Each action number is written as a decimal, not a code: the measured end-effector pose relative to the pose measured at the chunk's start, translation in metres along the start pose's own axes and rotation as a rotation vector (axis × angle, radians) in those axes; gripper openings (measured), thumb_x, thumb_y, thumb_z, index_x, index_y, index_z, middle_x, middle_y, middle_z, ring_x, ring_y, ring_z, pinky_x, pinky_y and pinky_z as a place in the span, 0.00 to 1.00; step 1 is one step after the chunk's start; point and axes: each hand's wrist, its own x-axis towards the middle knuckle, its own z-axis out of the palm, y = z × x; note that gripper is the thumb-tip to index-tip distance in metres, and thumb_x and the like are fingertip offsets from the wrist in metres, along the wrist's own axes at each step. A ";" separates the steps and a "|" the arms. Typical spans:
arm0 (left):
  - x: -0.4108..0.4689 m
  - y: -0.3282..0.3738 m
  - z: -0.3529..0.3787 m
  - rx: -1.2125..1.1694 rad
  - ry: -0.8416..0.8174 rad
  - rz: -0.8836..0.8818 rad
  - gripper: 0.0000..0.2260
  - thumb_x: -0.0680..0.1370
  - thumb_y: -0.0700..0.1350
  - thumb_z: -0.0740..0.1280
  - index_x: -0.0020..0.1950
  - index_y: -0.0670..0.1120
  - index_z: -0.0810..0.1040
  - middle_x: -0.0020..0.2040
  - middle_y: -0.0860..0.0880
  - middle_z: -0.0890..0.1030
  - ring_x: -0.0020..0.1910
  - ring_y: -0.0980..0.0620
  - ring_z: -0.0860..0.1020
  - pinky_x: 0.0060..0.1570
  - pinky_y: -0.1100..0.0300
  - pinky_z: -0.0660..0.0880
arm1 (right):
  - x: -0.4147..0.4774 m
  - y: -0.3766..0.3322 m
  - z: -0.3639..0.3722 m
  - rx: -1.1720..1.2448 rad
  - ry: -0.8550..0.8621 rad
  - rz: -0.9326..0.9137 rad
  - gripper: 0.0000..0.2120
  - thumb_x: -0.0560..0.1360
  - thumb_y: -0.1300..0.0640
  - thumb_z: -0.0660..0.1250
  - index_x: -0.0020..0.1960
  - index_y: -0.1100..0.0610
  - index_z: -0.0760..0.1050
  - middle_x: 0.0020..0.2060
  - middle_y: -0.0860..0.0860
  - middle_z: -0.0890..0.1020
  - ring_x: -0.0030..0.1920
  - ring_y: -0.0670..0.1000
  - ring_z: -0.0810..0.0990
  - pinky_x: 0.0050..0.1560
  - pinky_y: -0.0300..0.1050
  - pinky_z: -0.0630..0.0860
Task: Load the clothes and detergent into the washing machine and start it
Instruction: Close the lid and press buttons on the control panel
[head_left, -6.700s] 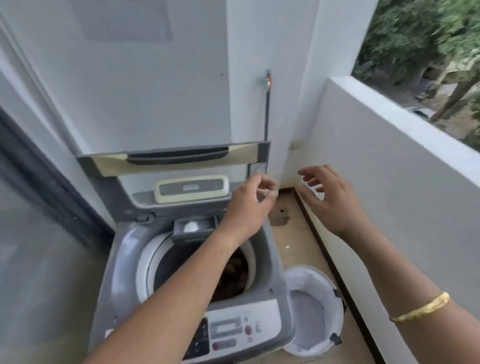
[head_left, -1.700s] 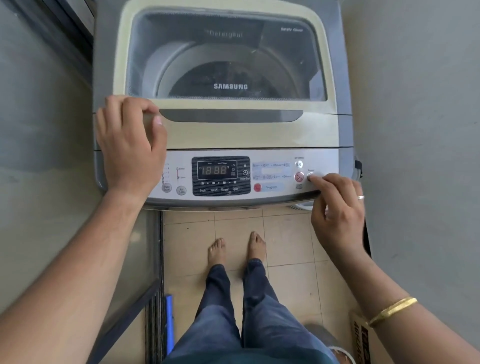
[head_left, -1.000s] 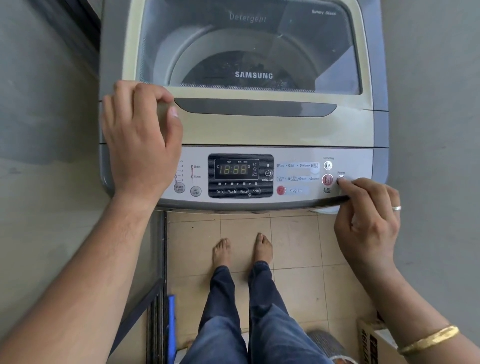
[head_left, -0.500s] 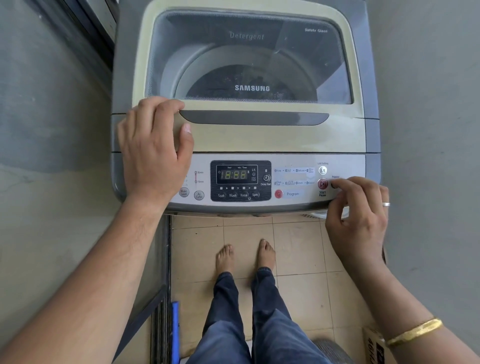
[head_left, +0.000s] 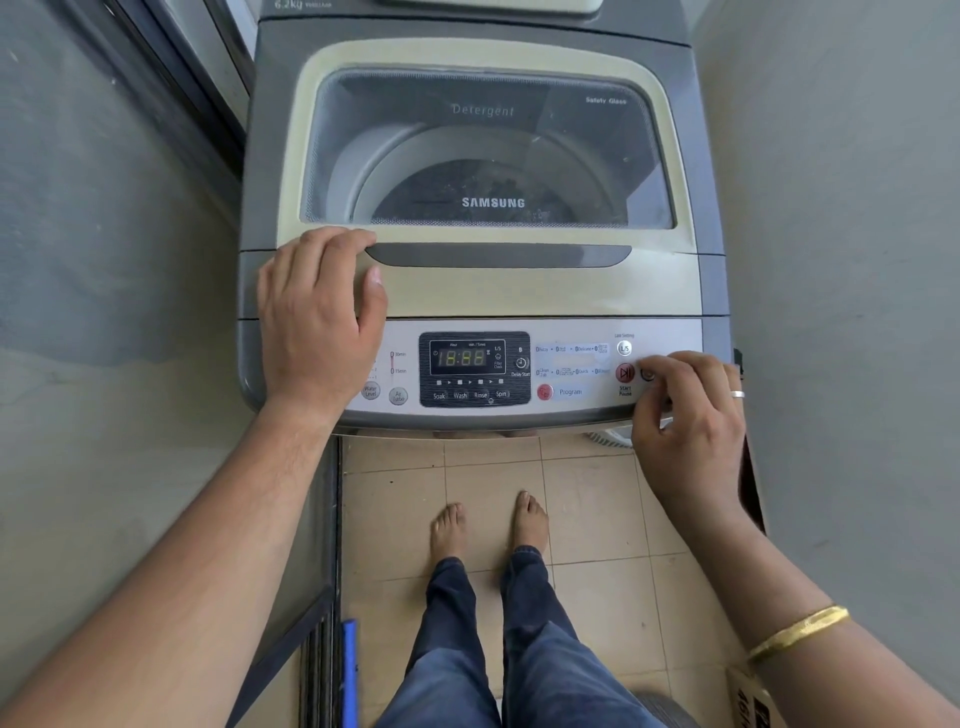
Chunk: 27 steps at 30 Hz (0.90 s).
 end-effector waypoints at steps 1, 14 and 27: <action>0.000 0.000 0.000 -0.005 0.004 0.000 0.13 0.85 0.44 0.67 0.69 0.45 0.82 0.66 0.45 0.84 0.65 0.40 0.81 0.68 0.45 0.73 | 0.000 -0.001 0.000 0.008 0.002 0.001 0.11 0.83 0.65 0.64 0.58 0.64 0.84 0.52 0.59 0.83 0.53 0.64 0.80 0.57 0.53 0.76; 0.002 0.000 -0.005 -0.082 -0.006 -0.048 0.11 0.84 0.42 0.67 0.66 0.45 0.83 0.63 0.46 0.83 0.63 0.42 0.80 0.67 0.45 0.74 | -0.022 -0.047 0.003 0.098 -0.060 -0.100 0.13 0.79 0.72 0.67 0.61 0.64 0.83 0.51 0.59 0.82 0.52 0.62 0.82 0.53 0.54 0.81; 0.003 -0.002 -0.005 -0.156 -0.001 -0.064 0.10 0.84 0.41 0.68 0.64 0.45 0.83 0.61 0.46 0.84 0.61 0.43 0.80 0.65 0.43 0.76 | -0.047 -0.041 0.012 0.037 -0.115 -0.168 0.22 0.82 0.69 0.68 0.75 0.57 0.80 0.55 0.61 0.81 0.49 0.61 0.78 0.52 0.53 0.81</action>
